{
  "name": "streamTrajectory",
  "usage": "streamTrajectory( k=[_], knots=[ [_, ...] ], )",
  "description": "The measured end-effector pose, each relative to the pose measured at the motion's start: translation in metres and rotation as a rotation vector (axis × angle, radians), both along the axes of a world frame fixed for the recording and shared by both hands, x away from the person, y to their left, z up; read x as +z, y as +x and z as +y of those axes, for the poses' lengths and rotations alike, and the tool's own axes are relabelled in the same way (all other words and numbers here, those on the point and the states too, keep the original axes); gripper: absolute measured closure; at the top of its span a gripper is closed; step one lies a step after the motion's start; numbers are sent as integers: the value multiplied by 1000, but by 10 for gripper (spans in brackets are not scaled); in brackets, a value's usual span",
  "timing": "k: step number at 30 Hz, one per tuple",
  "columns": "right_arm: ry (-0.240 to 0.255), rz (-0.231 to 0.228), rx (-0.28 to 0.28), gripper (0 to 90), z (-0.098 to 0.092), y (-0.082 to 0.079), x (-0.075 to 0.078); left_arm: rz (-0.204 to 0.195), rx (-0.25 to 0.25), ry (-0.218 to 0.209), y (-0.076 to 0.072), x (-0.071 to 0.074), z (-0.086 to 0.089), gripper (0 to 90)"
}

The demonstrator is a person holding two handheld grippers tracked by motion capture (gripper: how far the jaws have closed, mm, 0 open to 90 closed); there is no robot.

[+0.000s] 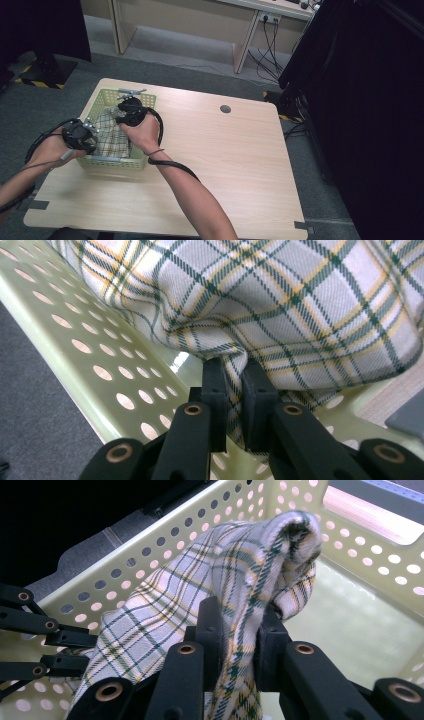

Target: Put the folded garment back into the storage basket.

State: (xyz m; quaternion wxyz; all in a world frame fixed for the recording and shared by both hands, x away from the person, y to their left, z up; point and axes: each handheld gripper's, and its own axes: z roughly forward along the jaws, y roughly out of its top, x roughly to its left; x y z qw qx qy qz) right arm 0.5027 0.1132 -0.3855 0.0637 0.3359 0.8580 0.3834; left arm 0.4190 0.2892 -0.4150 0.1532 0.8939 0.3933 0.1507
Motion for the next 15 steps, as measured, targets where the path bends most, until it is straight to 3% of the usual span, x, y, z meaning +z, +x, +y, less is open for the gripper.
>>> streamTrajectory(
  k=[10, 15],
  knots=[
    [-7, 17, -9, 773, 0, 4, -5, 10, 12, -9, 1, 0, 2, 796],
    [-12, 19, -17, 768, 1, 5, -7, 9, 15, -9, 2, 0, 3, 727]
  ],
)
